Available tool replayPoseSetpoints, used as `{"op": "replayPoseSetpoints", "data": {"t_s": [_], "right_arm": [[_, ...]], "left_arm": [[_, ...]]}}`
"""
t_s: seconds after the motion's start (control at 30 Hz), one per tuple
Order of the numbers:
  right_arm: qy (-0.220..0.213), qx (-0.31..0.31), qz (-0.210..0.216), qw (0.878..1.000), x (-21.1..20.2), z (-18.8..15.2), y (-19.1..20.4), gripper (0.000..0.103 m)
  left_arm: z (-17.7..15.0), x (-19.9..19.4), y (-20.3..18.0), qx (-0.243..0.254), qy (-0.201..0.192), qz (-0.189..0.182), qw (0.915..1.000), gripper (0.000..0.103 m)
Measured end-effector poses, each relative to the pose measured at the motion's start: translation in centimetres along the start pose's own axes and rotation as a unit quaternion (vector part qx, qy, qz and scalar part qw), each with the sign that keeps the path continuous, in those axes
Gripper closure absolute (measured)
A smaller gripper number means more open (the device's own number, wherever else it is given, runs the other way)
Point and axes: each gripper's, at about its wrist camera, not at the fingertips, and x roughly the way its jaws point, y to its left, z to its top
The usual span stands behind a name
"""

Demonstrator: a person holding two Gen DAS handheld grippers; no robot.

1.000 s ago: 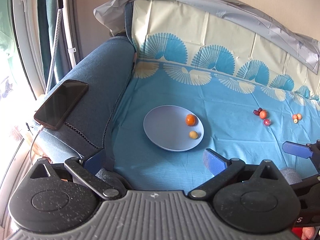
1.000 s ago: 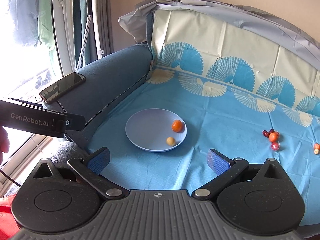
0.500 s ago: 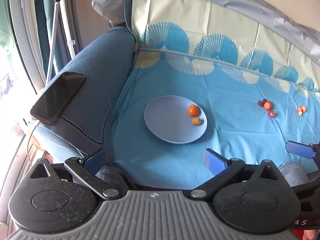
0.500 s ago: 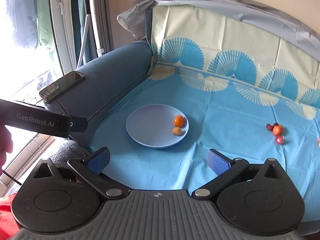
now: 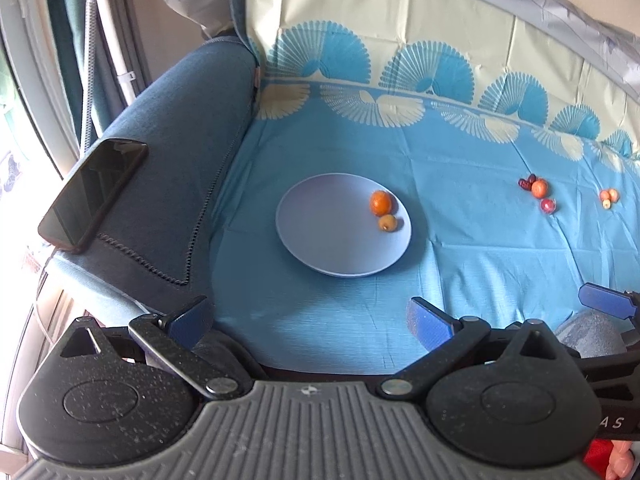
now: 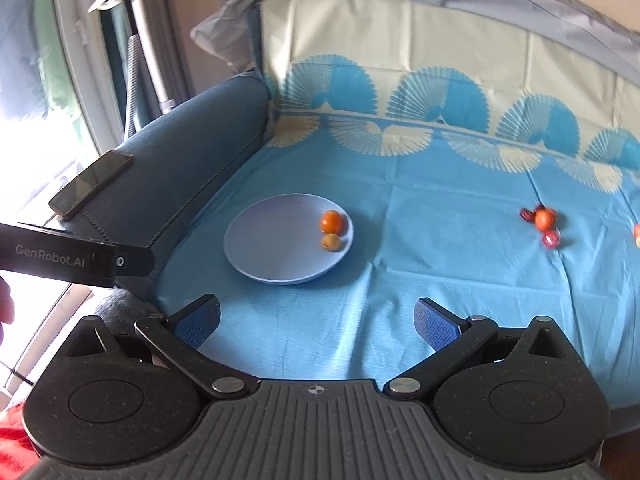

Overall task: Organize fruits
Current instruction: 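Lift both tools back from the plate, then grasp a red date with left gripper while right gripper grasps the kiwi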

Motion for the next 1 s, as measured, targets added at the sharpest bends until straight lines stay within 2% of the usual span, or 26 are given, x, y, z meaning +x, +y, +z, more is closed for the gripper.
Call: {"op": "replayPoseSetpoints", "data": {"t_s": [0.17, 0.3, 0.5, 0.6, 0.67, 0.77, 1.0], "right_arm": [[0.004, 0.040, -0.018, 0.999, 0.7, -0.2, -2.8, 0.001], [-0.016, 0.081, -0.064, 0.994, 0.6, -0.3, -6.8, 0.001], [-0.052, 0.158, -0.161, 0.973, 0.8, 0.3, -16.2, 0.001], [-0.069, 0.174, -0.219, 0.958, 1.4, 0.7, -21.7, 0.001], [-0.076, 0.188, -0.248, 0.947, 2.2, 1.1, -25.6, 0.001], [-0.083, 0.210, -0.278, 0.934, 4.3, 1.5, -32.0, 0.001], [-0.071, 0.253, -0.336, 0.904, 12.1, 1.7, -45.8, 0.001]], "left_arm": [[1.5, 1.9, -2.6, 0.021, 0.015, -0.007, 0.9996, 0.000], [3.4, 3.8, -5.6, 0.040, 0.019, -0.019, 0.9988, 0.000], [8.5, 9.1, -13.2, 0.103, 0.016, -0.036, 0.9939, 0.000], [11.1, 12.3, -17.8, 0.144, -0.007, -0.053, 0.9881, 0.000], [12.5, 14.7, -21.0, 0.183, -0.032, -0.078, 0.9795, 0.000], [14.3, 19.4, -26.1, 0.244, -0.044, -0.104, 0.9631, 0.000], [16.5, 30.2, -36.4, 0.352, -0.027, -0.151, 0.9234, 0.000]]}}
